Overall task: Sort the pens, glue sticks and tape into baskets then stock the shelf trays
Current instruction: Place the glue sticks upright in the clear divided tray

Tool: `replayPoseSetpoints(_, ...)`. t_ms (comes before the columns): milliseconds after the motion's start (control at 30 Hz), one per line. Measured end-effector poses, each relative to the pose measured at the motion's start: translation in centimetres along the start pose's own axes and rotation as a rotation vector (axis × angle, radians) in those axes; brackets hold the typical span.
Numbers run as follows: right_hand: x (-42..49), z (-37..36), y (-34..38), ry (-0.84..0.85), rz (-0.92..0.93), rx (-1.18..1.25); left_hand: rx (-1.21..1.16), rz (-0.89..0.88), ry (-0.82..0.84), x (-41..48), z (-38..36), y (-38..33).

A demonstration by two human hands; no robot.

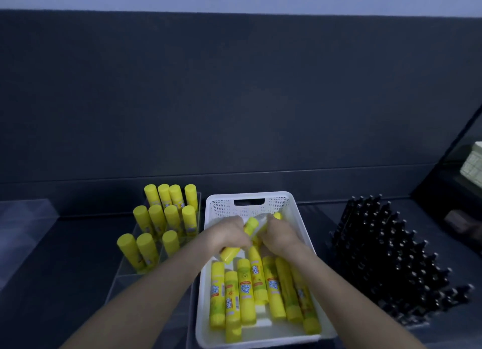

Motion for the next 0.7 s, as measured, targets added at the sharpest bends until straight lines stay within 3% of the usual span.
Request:
replayPoseSetpoints(100, 0.5, 0.0, -0.1, -0.002, 0.026, 0.024, -0.005, -0.007, 0.103, -0.4, -2.1, 0.1)
replayPoseSetpoints(267, 0.7, -0.1, -0.9, -0.058, -0.001, 0.045, -0.015, -0.009, 0.012, -0.2, -2.1, -0.1)
replayPoseSetpoints(400, 0.6, 0.4, -0.9, -0.143, 0.042, 0.168, -0.183, 0.032, 0.024, 0.3, -2.9, -0.1)
replayPoseSetpoints(533, -0.1, 1.4, -1.2, -0.228, 0.07, 0.589, -0.43, 0.049, 0.001, 0.9, -2.6, 0.6)
replayPoseSetpoints(633, -1.3, 1.8, -0.9, -0.175, 0.116, 0.907, -0.608, 0.006, -0.058, 0.2, -0.6, 1.0)
replayPoseSetpoints(700, -2.4, 2.4, -0.3, -0.134, 0.168, 0.993, -0.703, -0.068, -0.096, -1.1, 1.0, 1.1)
Point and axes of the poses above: each hand's wrist, its own x-axis towards the middle knuckle, its own z-axis out of the back of the hand, y = z × x, the point moved 6 cm from there along x, towards the middle knuckle, and after that the axes turned 4 degrees about x, right-handed, at the moved point
